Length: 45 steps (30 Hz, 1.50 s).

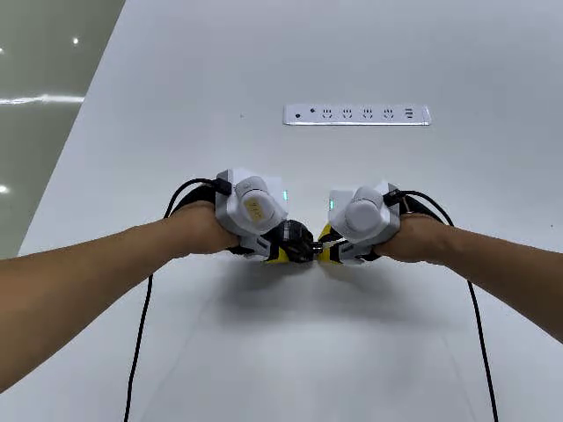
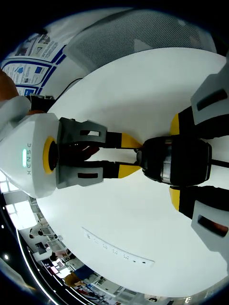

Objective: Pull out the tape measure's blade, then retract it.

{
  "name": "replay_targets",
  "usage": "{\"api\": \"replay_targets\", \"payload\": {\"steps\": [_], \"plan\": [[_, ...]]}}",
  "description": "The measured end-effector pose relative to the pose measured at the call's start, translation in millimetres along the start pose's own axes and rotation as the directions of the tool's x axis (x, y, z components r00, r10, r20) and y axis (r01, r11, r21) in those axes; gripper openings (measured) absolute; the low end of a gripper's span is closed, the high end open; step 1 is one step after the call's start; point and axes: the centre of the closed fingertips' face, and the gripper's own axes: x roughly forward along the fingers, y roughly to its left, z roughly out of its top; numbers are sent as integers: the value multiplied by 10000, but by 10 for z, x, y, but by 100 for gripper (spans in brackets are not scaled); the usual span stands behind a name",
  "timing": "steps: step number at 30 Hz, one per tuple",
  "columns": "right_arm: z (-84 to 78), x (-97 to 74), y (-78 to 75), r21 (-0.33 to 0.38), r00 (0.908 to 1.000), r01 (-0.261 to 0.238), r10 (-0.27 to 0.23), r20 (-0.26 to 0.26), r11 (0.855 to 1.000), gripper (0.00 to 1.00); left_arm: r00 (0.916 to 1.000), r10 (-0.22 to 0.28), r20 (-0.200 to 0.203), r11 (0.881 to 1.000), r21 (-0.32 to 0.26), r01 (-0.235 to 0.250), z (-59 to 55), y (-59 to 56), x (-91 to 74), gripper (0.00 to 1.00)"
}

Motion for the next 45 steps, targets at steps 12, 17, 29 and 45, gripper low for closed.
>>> {"api": "replay_targets", "payload": {"steps": [12,17,29,45], "plan": [[1,-3,3,-398,9998,-12,19,193,9992,14,10000,-27,0,10000,82,27,4,-4,-21,34],[-1,-10,2,-349,9990,-24,39,437,9994,13,10000,-18,-32,10000,95,18,-4,-4,-22,33],[-5,-10,15,-135,9978,-148,156,638,9998,12,10000,7,-78,9998,205,-6,-12,-7,-20,33],[-75,-64,15,105,9974,-245,237,684,9996,12,10000,-3,-47,9997,233,4,-8,-2,-7,33]]}}
